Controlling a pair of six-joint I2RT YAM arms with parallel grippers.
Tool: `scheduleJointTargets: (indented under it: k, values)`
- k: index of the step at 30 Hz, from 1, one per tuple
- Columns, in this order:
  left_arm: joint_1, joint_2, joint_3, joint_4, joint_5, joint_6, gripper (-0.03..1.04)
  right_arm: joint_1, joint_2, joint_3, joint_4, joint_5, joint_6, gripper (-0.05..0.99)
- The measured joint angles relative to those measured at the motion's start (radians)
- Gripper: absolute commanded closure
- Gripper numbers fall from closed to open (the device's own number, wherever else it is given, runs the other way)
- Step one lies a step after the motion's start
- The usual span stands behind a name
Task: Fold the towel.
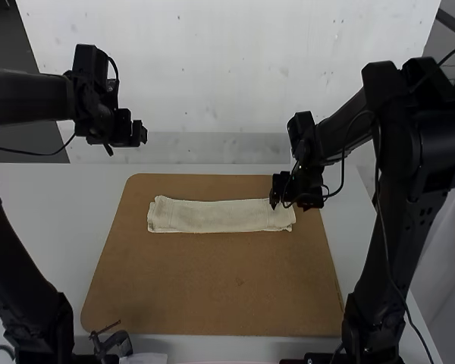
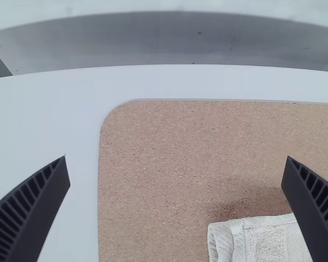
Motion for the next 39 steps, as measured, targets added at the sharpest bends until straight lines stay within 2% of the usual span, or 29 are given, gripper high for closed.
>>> scheduleJointTargets:
  k: [3,8,10,11,13,16,23,26,30,39]
  values:
    - [0.000,0.001,-0.004,-0.004,0.006,0.000,0.00,0.000,0.014,0.000,0.000,-0.001,0.024,0.00]
    - [0.000,0.001,-0.043,-0.001,0.008,0.000,0.00,0.000,0.094,0.018,0.000,-0.008,0.049,0.27]
    - [-0.001,0.001,-0.059,0.000,0.008,0.000,0.00,0.000,0.119,0.037,-0.003,0.000,0.056,0.49]
    - [-0.001,0.001,-0.065,0.001,0.008,0.000,0.00,-0.001,0.126,0.047,0.002,-0.006,0.059,0.67]
    - [-0.001,0.001,-0.070,0.002,0.011,0.000,0.00,-0.001,0.144,0.062,-0.001,0.001,0.071,0.92]
    - [0.000,0.001,-0.070,0.003,0.013,0.000,0.00,-0.003,0.154,0.079,0.002,-0.023,0.086,0.92]
    - [0.021,0.001,-0.071,0.003,0.023,0.003,0.00,-0.011,0.154,0.082,-0.012,-0.035,0.093,0.92]
    - [0.021,0.001,-0.076,0.004,0.023,0.007,0.00,-0.042,0.153,0.082,-0.013,-0.074,0.088,0.92]
    - [0.021,0.001,-0.092,0.006,0.026,0.008,0.00,-0.129,0.149,0.082,-0.027,-0.098,0.055,0.92]
    - [0.021,0.001,-0.111,0.007,0.026,0.008,0.00,-0.431,0.108,0.079,-0.042,-0.058,-0.086,0.92]
